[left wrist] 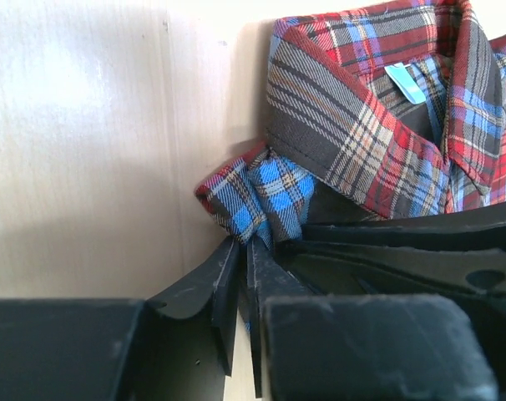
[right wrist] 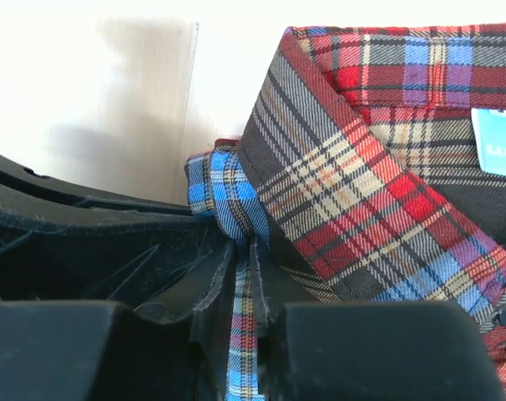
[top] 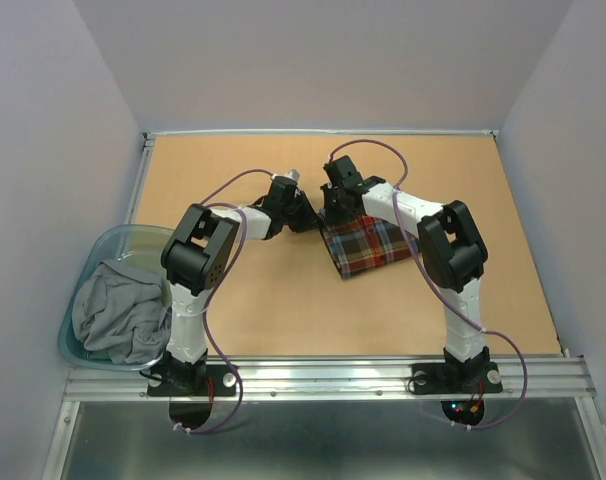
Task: Fold and stack the long sleeve shirts
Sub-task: Neatly place the folded shirt to the corner
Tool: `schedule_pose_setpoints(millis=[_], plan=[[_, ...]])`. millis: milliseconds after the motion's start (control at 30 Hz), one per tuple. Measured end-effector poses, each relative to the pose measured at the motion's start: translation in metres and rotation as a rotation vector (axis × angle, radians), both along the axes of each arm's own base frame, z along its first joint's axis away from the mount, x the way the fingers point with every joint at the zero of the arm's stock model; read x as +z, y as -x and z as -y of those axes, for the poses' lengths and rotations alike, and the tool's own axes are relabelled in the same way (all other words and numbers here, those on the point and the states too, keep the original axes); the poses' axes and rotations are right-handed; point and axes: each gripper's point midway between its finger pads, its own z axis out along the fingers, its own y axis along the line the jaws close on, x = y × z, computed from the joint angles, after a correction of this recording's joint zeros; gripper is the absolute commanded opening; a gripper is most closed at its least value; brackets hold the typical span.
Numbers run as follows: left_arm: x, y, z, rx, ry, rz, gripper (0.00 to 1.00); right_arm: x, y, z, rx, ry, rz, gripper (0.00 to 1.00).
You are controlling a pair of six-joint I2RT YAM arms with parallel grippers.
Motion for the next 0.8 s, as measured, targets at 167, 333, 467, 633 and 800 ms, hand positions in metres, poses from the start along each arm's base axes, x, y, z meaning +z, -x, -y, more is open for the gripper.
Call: schedule_pose_setpoints(millis=[167, 333, 467, 633, 800], plan=[[0.000, 0.000, 0.001, -0.002, 0.011, 0.005, 0.12, -0.001, 0.000, 0.001, -0.004, 0.003, 0.000, 0.01], [-0.001, 0.000, 0.002, -0.002, 0.028, 0.008, 0.11, -0.005, -0.002, 0.000, -0.006, 0.008, -0.004, 0.00], [-0.001, 0.000, 0.001, 0.003, 0.042, 0.012, 0.11, -0.005, -0.001, -0.001, 0.000, 0.002, -0.006, 0.01], [-0.001, 0.000, 0.002, 0.006, 0.055, 0.017, 0.11, -0.003, 0.002, -0.007, 0.021, -0.024, -0.018, 0.01], [-0.001, 0.000, 0.002, 0.008, 0.062, 0.019, 0.10, 0.006, 0.002, -0.013, 0.038, -0.058, -0.009, 0.01]])
